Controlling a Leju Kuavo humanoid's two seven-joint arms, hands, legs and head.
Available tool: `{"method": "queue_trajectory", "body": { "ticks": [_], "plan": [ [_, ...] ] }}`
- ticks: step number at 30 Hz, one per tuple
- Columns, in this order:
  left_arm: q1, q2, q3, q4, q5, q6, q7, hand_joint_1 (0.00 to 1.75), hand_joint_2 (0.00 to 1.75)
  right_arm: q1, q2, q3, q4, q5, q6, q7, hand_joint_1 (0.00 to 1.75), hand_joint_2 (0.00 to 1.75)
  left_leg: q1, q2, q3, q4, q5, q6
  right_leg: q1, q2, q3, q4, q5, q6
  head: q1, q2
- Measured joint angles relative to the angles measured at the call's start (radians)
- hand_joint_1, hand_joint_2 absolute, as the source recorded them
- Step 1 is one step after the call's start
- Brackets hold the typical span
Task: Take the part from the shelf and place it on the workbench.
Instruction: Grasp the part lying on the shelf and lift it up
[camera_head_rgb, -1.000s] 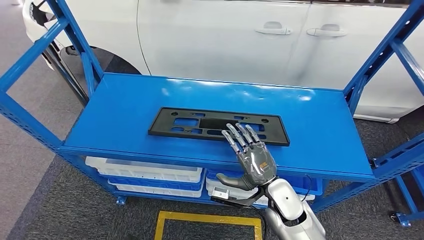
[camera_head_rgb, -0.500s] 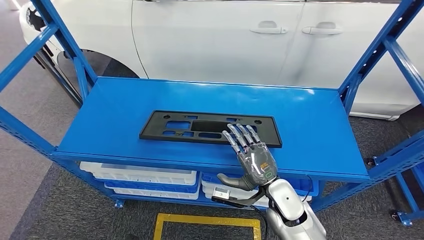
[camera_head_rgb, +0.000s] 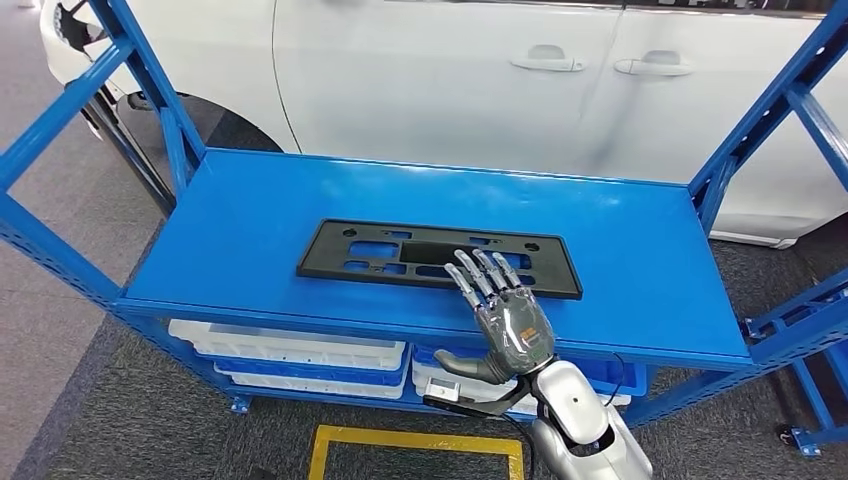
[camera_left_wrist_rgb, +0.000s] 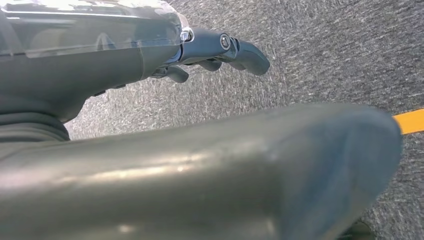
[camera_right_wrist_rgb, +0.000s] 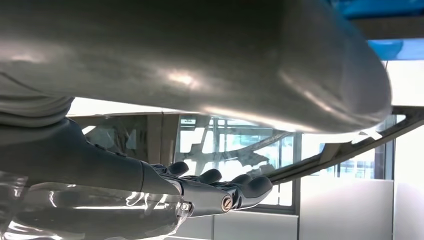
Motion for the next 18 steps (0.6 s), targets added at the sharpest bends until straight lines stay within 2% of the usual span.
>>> {"method": "queue_trajectory", "body": {
  "ticks": [1,2,5,7,8,10,11,12,13,15,16,17,18],
  "plan": [
    [0.000,0.000,0.000,0.000,0.000,0.000,0.000,0.00,0.00,-0.001,0.000,0.000,0.000,0.000,0.000,0.000,0.00,0.00,-0.002,-0.001,0.001,0.001,-0.002,-0.004,0.002,0.000,0.030,-0.064,0.023,-0.005,0.000,0.000],
    [-0.001,0.000,0.000,0.000,0.000,0.000,0.000,0.00,0.00,-0.003,0.000,0.000,0.000,0.000,0.000,0.000,0.00,0.44,-0.003,-0.001,0.000,0.002,-0.003,-0.008,0.005,0.000,0.046,-0.099,0.031,-0.009,0.000,0.000],
    [-0.001,0.000,0.000,0.000,0.000,-0.002,0.000,0.00,0.00,-0.010,0.000,-0.001,0.004,0.001,0.001,-0.001,0.00,1.75,-0.002,0.000,-0.001,0.003,-0.006,-0.024,0.007,0.002,0.051,-0.119,0.032,-0.023,0.000,0.000],
    [-0.002,0.000,0.000,0.000,0.000,-0.002,0.000,0.00,0.00,-0.015,0.000,-0.002,0.006,0.002,0.001,-0.002,0.00,1.75,-0.001,0.001,-0.015,0.040,-0.033,-0.034,0.002,0.000,0.056,-0.127,0.035,-0.034,0.000,0.000],
    [-0.002,0.000,0.000,0.000,0.000,-0.003,0.000,0.00,0.00,-0.018,0.000,-0.002,0.007,0.003,0.001,-0.002,0.00,1.75,0.001,0.001,-0.036,0.088,-0.061,-0.038,0.001,-0.001,0.058,-0.129,0.036,-0.038,0.000,0.000],
    [-0.001,0.000,0.000,0.000,0.000,-0.004,0.000,0.00,0.00,-0.022,0.000,-0.002,0.011,0.006,0.000,-0.002,0.00,1.75,0.003,0.001,-0.099,0.224,-0.124,-0.045,0.001,-0.003,0.058,-0.128,0.035,-0.041,0.000,0.000],
    [0.000,0.000,0.000,0.000,0.000,-0.006,0.000,0.00,0.00,-0.022,0.000,-0.002,0.013,0.010,0.000,-0.001,0.00,1.75,0.003,0.001,-0.123,0.274,-0.138,-0.047,0.001,-0.004,0.058,-0.127,0.035,-0.042,0.000,0.000],
    [0.001,0.000,0.000,0.000,0.000,-0.006,0.000,0.00,0.00,-0.023,0.000,-0.002,0.015,0.015,0.000,-0.001,0.00,1.75,0.004,0.001,-0.132,0.289,-0.132,-0.048,0.002,-0.004,0.058,-0.126,0.034,-0.042,0.000,0.000],
    [0.001,0.000,0.000,0.000,0.000,-0.006,0.000,0.00,0.00,-0.024,0.000,-0.002,0.016,0.022,0.000,0.000,0.00,1.75,0.004,0.001,-0.122,0.264,-0.108,-0.048,0.001,-0.003,0.058,-0.124,0.032,-0.041,0.000,0.000],
    [0.000,0.001,0.000,0.000,0.001,-0.007,0.000,0.00,0.00,-0.029,0.000,-0.002,0.017,0.035,0.001,0.000,0.00,1.75,0.004,0.002,-0.063,0.135,-0.038,-0.044,0.002,-0.002,0.061,-0.120,0.028,-0.037,0.000,0.000],
    [-0.002,0.001,0.000,0.000,0.002,-0.007,0.000,0.00,0.00,-0.034,0.000,-0.002,0.018,0.042,0.003,0.000,0.00,1.75,0.003,0.001,-0.034,0.073,-0.016,-0.039,0.004,-0.001,0.060,-0.117,0.026,-0.033,0.000,0.000],
    [-0.003,0.001,0.000,0.000,0.002,-0.008,0.000,0.00,0.00,-0.040,-0.001,-0.001,0.020,0.048,0.004,0.000,0.00,1.75,0.002,0.001,-0.017,0.032,-0.005,-0.035,0.006,0.000,0.058,-0.115,0.025,-0.028,0.000,0.000],
    [-0.003,0.001,0.000,0.000,0.003,-0.009,0.000,0.00,0.00,-0.047,-0.001,0.000,0.022,0.052,0.006,0.000,0.00,1.75,0.001,0.000,-0.011,0.016,-0.005,-0.030,0.008,0.001,0.056,-0.113,0.025,-0.023,0.000,0.000]
  ]
}}
